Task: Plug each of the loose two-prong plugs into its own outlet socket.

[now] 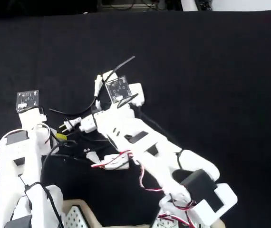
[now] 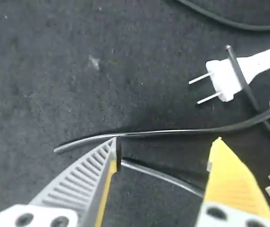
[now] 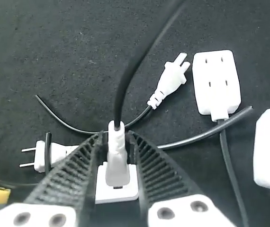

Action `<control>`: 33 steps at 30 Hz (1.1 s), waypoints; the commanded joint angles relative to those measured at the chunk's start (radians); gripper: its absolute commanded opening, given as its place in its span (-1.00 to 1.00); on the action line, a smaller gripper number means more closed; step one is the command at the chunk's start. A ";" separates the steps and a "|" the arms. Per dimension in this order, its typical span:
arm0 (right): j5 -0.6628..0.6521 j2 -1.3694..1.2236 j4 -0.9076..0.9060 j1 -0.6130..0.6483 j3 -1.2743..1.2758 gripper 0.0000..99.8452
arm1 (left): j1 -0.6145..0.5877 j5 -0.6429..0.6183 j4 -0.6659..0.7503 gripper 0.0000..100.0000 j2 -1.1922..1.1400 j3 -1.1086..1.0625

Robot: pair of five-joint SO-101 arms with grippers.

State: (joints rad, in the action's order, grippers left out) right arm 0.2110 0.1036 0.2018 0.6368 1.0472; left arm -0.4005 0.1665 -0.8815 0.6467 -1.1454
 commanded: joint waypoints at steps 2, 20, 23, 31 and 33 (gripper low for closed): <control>0.005 0.010 0.040 0.006 -0.050 -0.98 | -0.012 0.003 0.014 -0.39 0.021 0.005; -0.051 -0.074 0.043 0.006 -0.051 -0.98 | -0.012 0.003 0.012 -0.39 0.021 0.004; -0.052 -0.045 0.041 0.005 -0.036 -0.98 | -0.012 0.003 0.012 -0.39 0.021 0.004; -0.055 -0.028 0.041 -0.012 -0.018 -0.98 | -0.012 0.003 0.012 -0.39 0.021 0.004; -0.055 -0.028 0.043 -0.012 -0.027 -0.98 | -0.012 0.003 0.012 -0.39 0.021 0.004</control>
State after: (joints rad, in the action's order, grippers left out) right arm 0.1665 0.0545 0.2371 0.6368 1.0349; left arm -0.4005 0.1665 -0.8815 0.6467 -1.1454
